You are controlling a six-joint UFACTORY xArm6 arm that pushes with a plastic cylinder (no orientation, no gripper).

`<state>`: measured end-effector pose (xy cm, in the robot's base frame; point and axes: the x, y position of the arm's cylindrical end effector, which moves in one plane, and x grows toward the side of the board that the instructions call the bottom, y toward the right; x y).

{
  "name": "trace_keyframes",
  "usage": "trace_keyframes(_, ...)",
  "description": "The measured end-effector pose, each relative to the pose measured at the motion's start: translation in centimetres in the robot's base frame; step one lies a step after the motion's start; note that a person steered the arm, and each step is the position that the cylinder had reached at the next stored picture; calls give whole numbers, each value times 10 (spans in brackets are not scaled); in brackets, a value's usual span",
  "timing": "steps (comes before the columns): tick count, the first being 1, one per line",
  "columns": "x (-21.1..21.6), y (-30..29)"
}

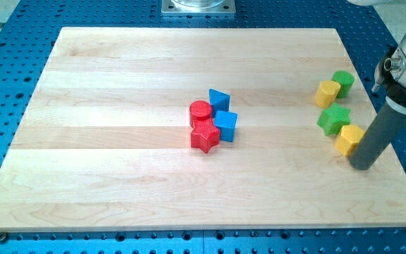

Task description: Group up the green blocks and the yellow blocks

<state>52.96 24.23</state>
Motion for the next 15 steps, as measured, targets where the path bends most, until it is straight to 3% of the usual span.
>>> trace_keyframes(1, -42, 4)
trace_keyframes(3, -59, 11)
trace_keyframes(4, -61, 49)
trace_keyframes(5, -94, 99)
trace_keyframes(6, -104, 103)
trace_keyframes(8, -192, 69)
trace_keyframes(10, -203, 31)
trace_keyframes(12, -151, 27)
trace_keyframes(13, -151, 33)
trace_keyframes(14, -179, 41)
trace_keyframes(15, -243, 35)
